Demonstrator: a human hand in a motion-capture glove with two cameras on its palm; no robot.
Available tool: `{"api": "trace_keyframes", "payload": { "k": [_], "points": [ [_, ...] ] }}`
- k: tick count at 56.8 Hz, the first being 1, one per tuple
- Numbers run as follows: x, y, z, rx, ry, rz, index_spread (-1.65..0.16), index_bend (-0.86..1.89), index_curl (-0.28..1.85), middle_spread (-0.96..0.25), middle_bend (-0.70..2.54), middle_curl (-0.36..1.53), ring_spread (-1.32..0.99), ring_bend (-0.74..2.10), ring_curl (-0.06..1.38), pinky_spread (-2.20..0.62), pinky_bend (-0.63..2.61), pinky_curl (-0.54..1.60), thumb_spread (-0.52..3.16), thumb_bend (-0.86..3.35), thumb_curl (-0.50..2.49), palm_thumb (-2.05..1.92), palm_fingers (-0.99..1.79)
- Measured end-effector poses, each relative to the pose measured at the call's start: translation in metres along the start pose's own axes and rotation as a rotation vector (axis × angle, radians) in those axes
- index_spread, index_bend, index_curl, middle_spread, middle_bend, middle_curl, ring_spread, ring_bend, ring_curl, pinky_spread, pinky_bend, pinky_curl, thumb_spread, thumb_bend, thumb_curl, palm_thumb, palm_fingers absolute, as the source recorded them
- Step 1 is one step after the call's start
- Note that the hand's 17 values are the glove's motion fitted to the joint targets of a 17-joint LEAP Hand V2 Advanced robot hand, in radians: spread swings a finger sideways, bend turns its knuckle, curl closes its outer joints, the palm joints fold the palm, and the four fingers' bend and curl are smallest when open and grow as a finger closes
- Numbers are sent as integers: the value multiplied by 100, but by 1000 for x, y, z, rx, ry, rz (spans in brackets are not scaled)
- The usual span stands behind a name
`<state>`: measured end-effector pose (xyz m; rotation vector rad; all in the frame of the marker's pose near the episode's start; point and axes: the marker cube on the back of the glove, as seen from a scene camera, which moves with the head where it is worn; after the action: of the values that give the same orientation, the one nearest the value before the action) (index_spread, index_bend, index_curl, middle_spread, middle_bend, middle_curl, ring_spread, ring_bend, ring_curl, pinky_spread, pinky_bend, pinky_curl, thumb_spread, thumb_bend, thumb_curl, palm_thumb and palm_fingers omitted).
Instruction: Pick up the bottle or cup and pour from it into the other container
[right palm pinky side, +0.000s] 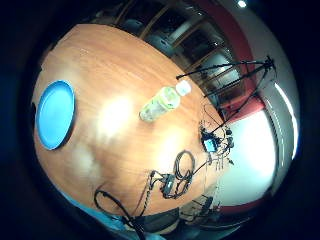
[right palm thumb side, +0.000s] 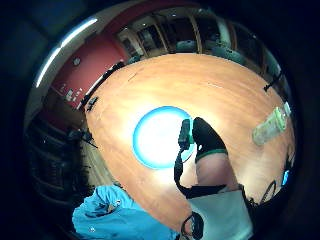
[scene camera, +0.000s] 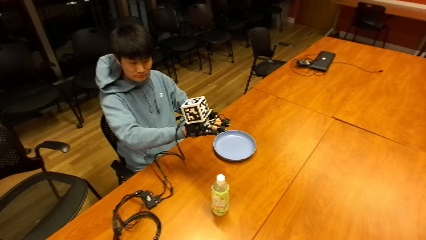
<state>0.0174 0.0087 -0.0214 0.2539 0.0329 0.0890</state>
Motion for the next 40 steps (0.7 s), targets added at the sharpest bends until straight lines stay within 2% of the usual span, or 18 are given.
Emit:
{"api": "trace_keyframes", "payload": {
  "k": [40],
  "points": [
    [88, 24, -25, 130, -11, 128, -37, 16, 30, 0, 18, 26, 12, 36, 27, 24, 52, 25, 105, -2, 47, 67, 11]
  ]
}}
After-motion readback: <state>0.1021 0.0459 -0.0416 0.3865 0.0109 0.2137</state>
